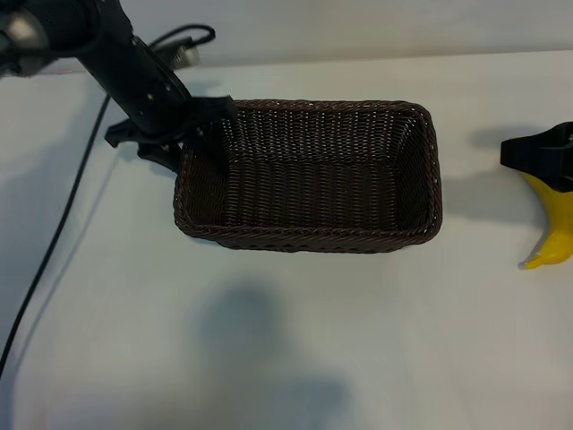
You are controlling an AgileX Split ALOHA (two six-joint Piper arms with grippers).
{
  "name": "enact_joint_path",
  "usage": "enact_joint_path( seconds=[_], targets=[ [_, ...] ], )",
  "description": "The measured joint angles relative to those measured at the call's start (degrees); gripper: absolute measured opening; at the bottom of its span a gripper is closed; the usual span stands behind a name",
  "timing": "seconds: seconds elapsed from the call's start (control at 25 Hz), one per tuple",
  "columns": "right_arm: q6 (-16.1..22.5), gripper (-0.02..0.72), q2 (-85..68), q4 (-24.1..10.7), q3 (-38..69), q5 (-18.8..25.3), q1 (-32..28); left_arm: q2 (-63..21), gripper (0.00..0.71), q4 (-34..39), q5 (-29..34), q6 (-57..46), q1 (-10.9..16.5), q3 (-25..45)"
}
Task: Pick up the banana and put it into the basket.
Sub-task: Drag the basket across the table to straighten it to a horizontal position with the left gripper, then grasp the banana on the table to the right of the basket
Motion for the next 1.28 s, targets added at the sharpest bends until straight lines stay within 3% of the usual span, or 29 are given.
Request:
enact_joint_path(
  seconds=[0.52,0.72,0.88,1.08,1.28],
  targets=[
    [0.1,0.488,0.0,0.0,0.0,0.0,0.0,-6.3,0.548,13.0,4.3,-1.9,1.4,-0.4],
    [0.1,0.488,0.0,0.0,0.0,0.1,0.0,-7.8,0.548,17.1,4.3,-2.8,4.1,-2.8],
    [0.5,0.488,0.0,0.0,0.0,0.1,0.0,-8.1,0.548,23.2,4.3,-4.5,7.7,-3.9],
    [0.5,0.488,0.0,0.0,0.0,0.1,0.0,-8.4,0.548,25.3,4.3,-4.8,12.2,-4.0],
    [0.5,0.488,0.0,0.0,0.0,0.1,0.0,-11.0,0.548,28.4,4.3,-5.0,12.8,-3.9]
  ],
)
